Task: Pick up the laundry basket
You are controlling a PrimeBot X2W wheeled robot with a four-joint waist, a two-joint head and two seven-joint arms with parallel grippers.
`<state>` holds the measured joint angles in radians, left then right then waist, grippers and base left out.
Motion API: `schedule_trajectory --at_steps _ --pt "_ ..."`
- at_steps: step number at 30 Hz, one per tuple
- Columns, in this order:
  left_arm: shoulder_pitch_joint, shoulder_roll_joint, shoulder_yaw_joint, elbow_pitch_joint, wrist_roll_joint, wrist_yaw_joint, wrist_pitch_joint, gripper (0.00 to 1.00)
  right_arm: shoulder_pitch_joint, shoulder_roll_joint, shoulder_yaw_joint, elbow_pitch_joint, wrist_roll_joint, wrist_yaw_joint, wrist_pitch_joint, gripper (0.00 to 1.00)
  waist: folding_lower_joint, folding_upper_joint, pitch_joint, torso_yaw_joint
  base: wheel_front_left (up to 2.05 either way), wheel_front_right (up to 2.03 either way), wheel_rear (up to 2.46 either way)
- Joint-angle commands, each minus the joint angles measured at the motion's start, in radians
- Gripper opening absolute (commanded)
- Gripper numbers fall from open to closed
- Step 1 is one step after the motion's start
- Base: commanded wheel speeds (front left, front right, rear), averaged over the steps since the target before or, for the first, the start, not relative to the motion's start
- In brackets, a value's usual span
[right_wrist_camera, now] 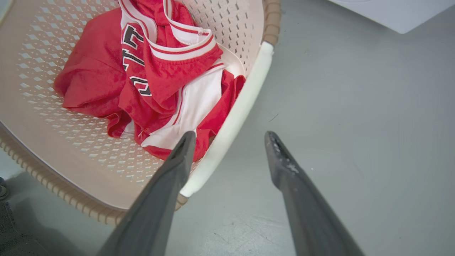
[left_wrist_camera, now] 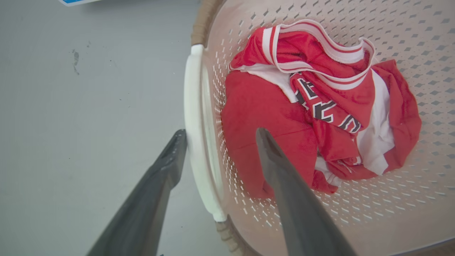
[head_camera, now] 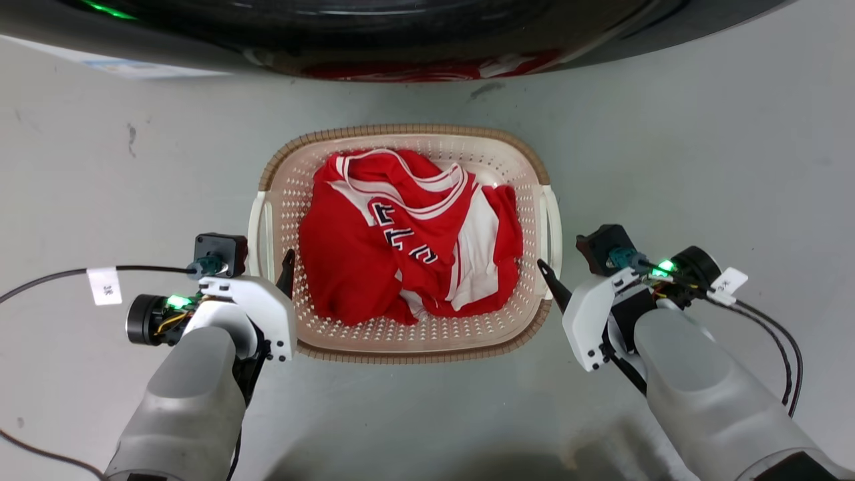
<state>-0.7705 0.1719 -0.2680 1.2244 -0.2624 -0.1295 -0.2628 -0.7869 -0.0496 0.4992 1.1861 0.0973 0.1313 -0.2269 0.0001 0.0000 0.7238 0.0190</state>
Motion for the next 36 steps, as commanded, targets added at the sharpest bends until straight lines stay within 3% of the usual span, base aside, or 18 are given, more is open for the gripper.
schedule_trajectory --at_steps 1,15,16,17,18,19,36 --pt "-0.018 -0.004 -0.011 0.006 -0.011 -0.001 0.003 1.0 -0.021 -0.001 0.007 0.007 0.012 -0.001 0.006 1.0 -0.0001 0.0 0.014 0.004 0.0 0.0 0.0" --pt "-0.059 -0.008 -0.138 0.027 -0.111 -0.001 0.025 1.0 -0.075 -0.001 0.043 0.052 0.072 -0.001 0.038 1.0 -0.0001 0.0 0.064 0.02 0.0 0.0 0.0" --pt "-0.058 -0.01 -0.151 0.029 -0.115 -0.001 0.032 1.0 -0.077 -0.001 0.046 0.052 0.073 -0.001 0.036 0.84 -0.0001 0.0 0.065 0.019 0.0 0.0 0.0" --pt "-0.059 -0.009 -0.161 0.029 -0.12 -0.001 0.033 0.94 -0.08 -0.001 0.048 0.053 0.077 -0.001 0.034 0.04 -0.0001 0.0 0.066 0.019 0.0 0.0 0.0" --pt "-0.063 -0.007 -0.167 0.026 -0.125 -0.001 0.029 0.33 -0.082 -0.001 0.051 0.055 0.078 -0.001 0.039 0.0 -0.0001 0.0 0.066 0.018 0.0 0.0 0.0" --pt "-0.062 -0.009 -0.178 0.026 -0.131 -0.001 0.033 0.0 -0.084 -0.001 0.055 0.055 0.08 -0.001 0.041 0.0 -0.0001 0.0 0.066 0.017 0.0 0.0 0.0" --pt "0.001 -0.022 -0.322 0.003 -0.281 -0.002 0.101 0.0 -0.02 0.006 0.134 0.046 0.17 0.001 0.072 0.0 -0.0001 0.0 -0.081 0.017 0.0 0.0 0.0"
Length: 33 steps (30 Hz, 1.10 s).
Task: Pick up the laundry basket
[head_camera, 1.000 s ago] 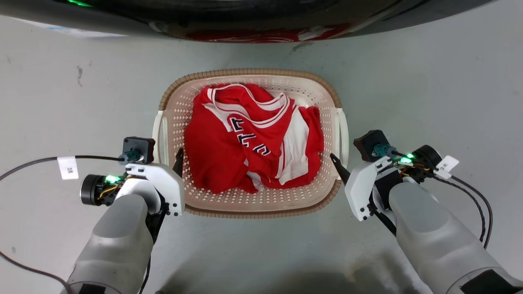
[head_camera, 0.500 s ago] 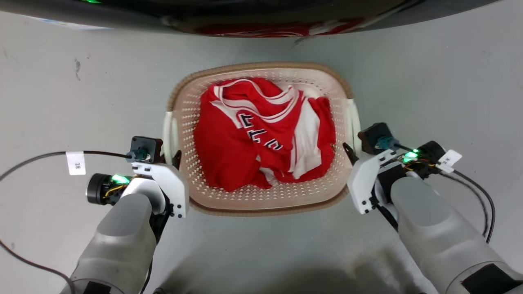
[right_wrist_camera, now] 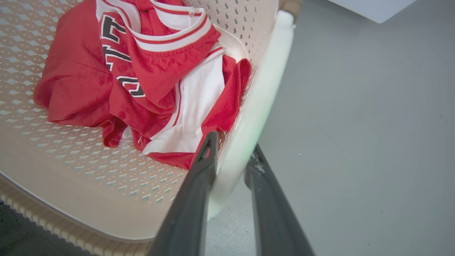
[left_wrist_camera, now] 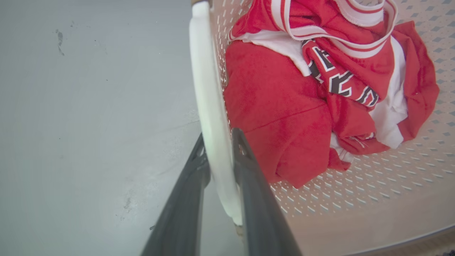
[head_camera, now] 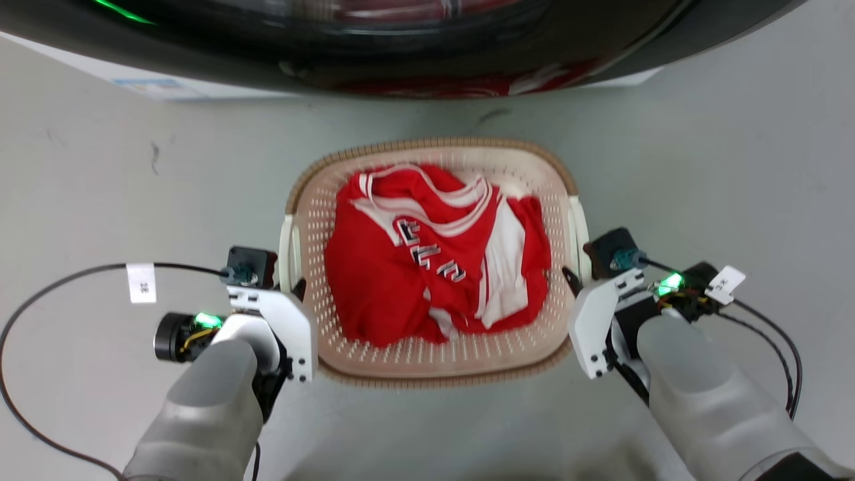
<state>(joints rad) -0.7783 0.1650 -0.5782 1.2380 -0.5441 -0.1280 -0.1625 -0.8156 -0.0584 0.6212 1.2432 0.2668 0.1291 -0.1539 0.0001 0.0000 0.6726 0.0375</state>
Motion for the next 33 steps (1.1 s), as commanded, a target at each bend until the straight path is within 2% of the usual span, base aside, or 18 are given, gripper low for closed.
schedule_trajectory --at_steps 1,23,33 --pt "0.016 -0.014 -0.021 -0.014 -0.01 -0.004 0.01 0.0 0.016 0.015 0.02 -0.014 0.009 0.003 0.004 0.0 -0.0001 0.0 -0.043 -0.002 0.0 0.0 0.0" --pt "0.159 0.039 -0.219 -0.083 -0.239 -0.004 0.174 0.0 0.163 0.016 0.186 -0.015 0.233 0.003 0.172 0.0 -0.0001 0.0 -0.382 -0.027 0.0 0.0 0.0" --pt "0.187 0.037 -0.297 -0.102 -0.322 -0.004 0.237 0.0 0.202 0.016 0.254 0.002 0.303 0.003 0.243 0.0 -0.0001 0.0 -0.513 -0.037 0.0 0.0 0.0"
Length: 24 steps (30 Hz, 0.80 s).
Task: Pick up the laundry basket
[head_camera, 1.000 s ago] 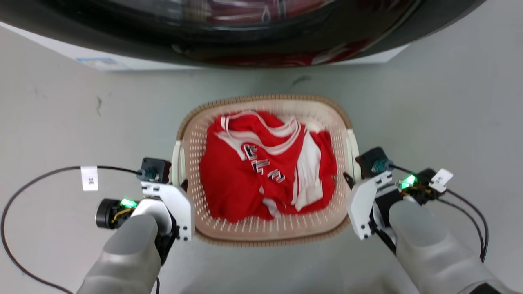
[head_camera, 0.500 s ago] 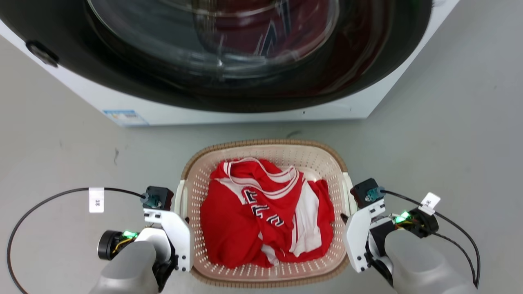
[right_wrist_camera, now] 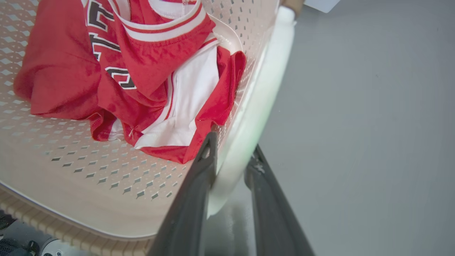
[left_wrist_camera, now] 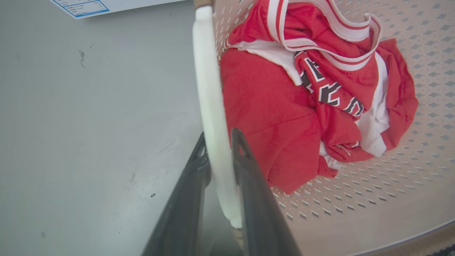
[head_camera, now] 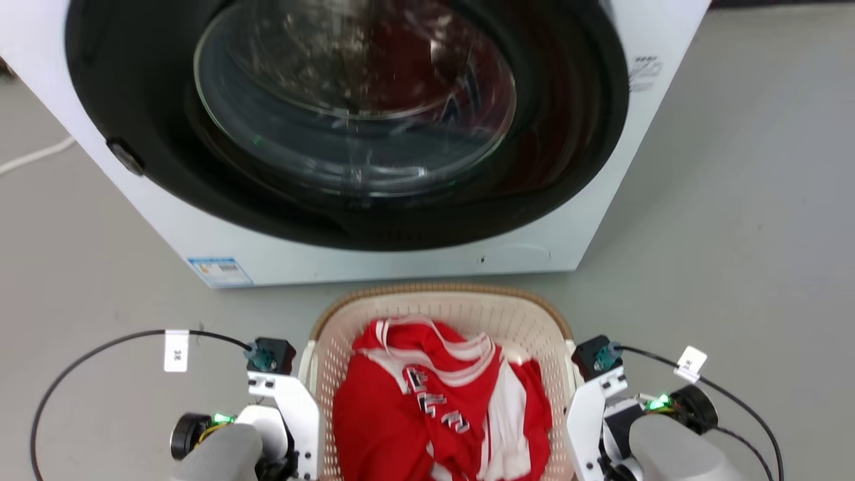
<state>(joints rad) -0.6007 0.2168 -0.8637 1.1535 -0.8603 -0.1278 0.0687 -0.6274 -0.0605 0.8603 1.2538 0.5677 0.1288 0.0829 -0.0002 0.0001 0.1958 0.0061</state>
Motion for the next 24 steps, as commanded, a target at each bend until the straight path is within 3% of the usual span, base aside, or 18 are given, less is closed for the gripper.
schedule_trajectory --at_steps 1,24 --pt "0.014 -0.013 -0.021 -0.02 -0.015 -0.004 0.019 0.0 0.019 0.019 0.023 -0.008 0.009 0.004 0.015 0.0 0.0002 -0.0001 -0.049 -0.006 0.0 0.0 0.0" --pt "0.05 0.002 -0.16 -0.033 -0.154 -0.004 0.142 0.0 0.08 -0.013 0.175 -0.025 0.151 0.003 0.134 0.0 0.0002 -0.0001 -0.203 -0.015 0.0 0.0 0.0"
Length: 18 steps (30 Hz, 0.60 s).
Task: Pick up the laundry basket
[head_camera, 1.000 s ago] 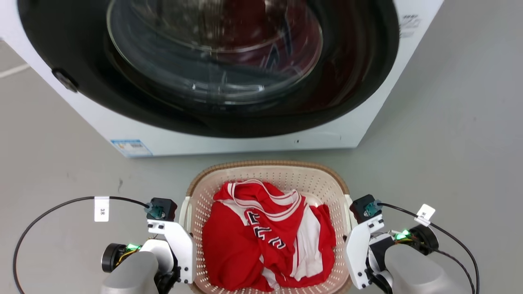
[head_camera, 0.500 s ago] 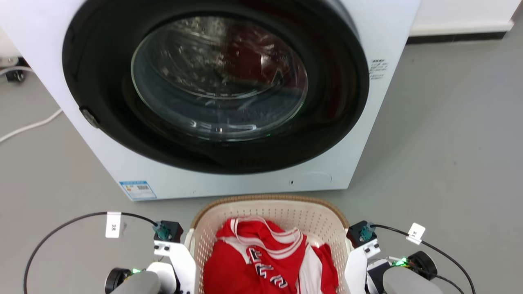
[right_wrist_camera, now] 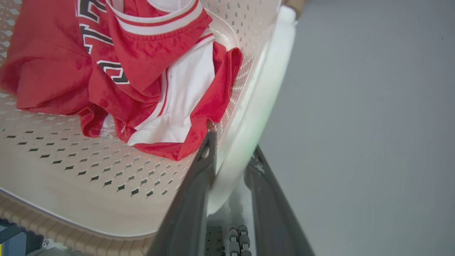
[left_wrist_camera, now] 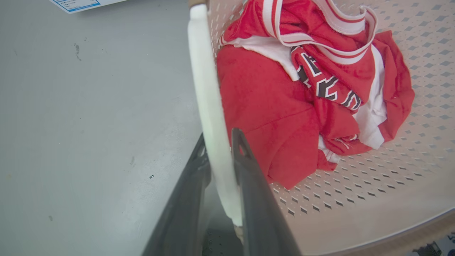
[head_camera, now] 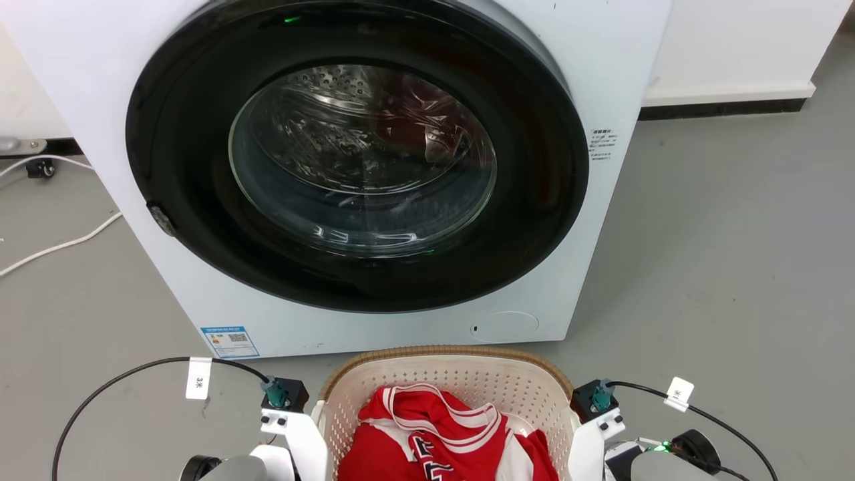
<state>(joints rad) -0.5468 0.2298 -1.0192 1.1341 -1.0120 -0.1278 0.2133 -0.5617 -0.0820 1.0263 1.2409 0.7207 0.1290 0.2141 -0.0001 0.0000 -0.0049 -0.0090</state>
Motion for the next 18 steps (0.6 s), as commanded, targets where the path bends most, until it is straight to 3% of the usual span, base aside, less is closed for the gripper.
schedule_trajectory --at_steps 1,18 --pt "-0.002 -0.011 -0.009 -0.014 -0.006 -0.004 0.0 0.0 0.016 0.007 0.015 -0.013 0.003 0.003 0.004 0.0 0.0001 0.0 -0.006 0.0 0.0 0.0 0.0" --pt "-0.019 -0.007 -0.079 -0.022 -0.081 -0.004 0.02 0.0 0.012 -0.009 0.102 -0.017 0.084 0.003 0.034 0.0 0.0001 0.0 -0.019 -0.001 0.0 0.0 0.0"
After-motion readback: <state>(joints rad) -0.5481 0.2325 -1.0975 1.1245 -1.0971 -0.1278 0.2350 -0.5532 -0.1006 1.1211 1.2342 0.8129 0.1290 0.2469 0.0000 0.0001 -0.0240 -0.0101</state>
